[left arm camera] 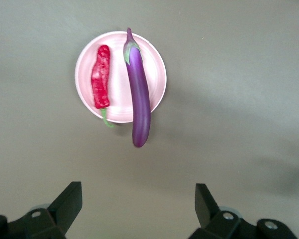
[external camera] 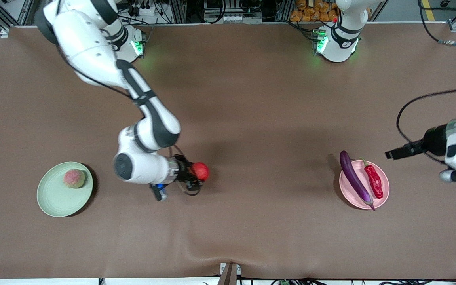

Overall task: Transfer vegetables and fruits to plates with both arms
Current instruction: 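Carry the red apple to the green plate and release it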

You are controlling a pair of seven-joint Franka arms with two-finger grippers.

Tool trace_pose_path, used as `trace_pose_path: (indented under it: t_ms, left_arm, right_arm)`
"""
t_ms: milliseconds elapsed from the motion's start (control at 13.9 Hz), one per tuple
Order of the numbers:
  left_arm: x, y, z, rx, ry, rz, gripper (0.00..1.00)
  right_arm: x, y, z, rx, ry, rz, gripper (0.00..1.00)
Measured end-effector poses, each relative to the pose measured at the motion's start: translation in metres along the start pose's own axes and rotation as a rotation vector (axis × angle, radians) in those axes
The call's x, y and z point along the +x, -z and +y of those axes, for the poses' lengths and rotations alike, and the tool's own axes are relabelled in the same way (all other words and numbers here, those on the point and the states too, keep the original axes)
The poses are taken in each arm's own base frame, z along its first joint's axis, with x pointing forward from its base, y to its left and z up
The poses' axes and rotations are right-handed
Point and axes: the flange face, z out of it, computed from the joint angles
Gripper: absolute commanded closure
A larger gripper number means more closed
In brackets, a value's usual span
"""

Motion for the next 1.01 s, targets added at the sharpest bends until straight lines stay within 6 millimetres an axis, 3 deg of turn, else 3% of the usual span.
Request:
trace_pose_path:
  t_ms: [144, 360, 504, 648, 792, 1008]
  left_arm:
    - [-0.03, 0.048, 0.01, 0.056, -0.057, 0.073, 0.0]
    - [-0.059, 0.083, 0.021, 0.089, -0.115, 0.115, 0.0]
    - [-0.068, 0.094, 0.022, 0.096, -0.129, 0.126, 0.0]
    - [-0.084, 0.102, 0.032, 0.11, -0.151, 0.126, 0.0]
    - [-0.103, 0.109, 0.044, 0.129, -0.173, 0.124, 0.0]
    - [-0.116, 0.108, 0.045, 0.152, -0.176, 0.092, 0.0]
  right_arm:
    - [0.047, 0.055, 0.035, -0.067, 0.133, -0.026, 1.0]
    - [0.126, 0.111, 0.099, -0.14, 0.358, -0.038, 1.0]
    - [0.171, 0.133, 0.135, -0.2, 0.496, 0.006, 1.0]
    - [0.203, 0.149, 0.162, -0.258, 0.616, 0.046, 1.0]
    - [0.234, 0.164, 0.181, -0.28, 0.729, 0.11, 1.0]
    - [0.28, 0.178, 0.202, -0.28, 0.855, 0.238, 1.0]
